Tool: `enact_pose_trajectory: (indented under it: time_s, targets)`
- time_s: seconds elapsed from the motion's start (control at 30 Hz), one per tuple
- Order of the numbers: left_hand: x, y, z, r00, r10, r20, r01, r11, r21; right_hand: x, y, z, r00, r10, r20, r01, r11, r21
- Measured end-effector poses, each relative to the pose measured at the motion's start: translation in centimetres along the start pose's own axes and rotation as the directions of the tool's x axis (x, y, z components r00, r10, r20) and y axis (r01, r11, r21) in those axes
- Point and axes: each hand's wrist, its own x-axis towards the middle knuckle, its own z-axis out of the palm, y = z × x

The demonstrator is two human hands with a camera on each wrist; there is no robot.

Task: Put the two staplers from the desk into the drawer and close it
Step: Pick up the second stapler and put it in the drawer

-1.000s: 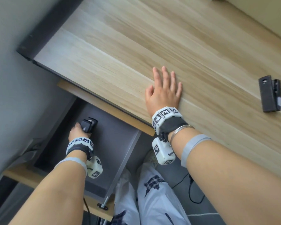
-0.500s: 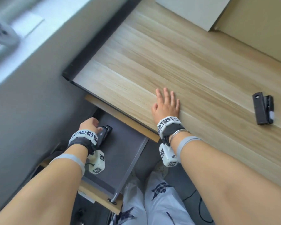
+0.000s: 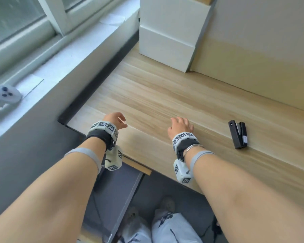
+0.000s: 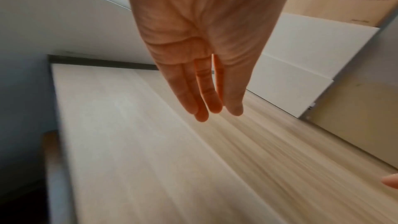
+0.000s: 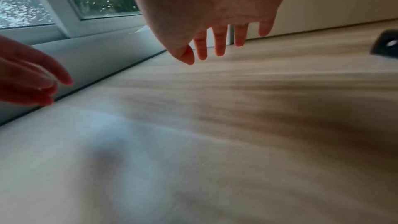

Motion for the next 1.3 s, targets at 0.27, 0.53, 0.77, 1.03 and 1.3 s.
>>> enact_pose_trajectory:
  time_s: [0.27,0.53,0.77,1.03,1.3]
  targets:
    - [3.1,9.5,6.4,0.992,0.084,0.098,-0.083,0.996,-0.011,3.5,12.9,-4.7,0.960,0.275,-0.049,-0.278,0.958,-0.074]
    - [5.6,14.9,11.7,0.982,0.108,0.153,-0.110,0.994,0.006,5.5,21.3,-5.1,0.844,0.536,0.008,-0.536,0.844,0.002]
    - [6.4,15.6,13.2,0.983,0.094,0.160,-0.101,0.994,0.036,6.6,23.0,-3.3,0.792,0.600,0.110,-0.610,0.775,0.166]
    - [6.0,14.6,12.5,0.986,0.106,0.130,-0.113,0.992,0.049,4.9,20.0,-4.2,0.880,0.458,0.126,-0.471,0.875,0.112]
    - [3.6,9.5,9.6,0.988,0.106,0.111,-0.108,0.994,0.016,2.0,10.5,-3.4,0.950,0.258,0.175,-0.297,0.921,0.251]
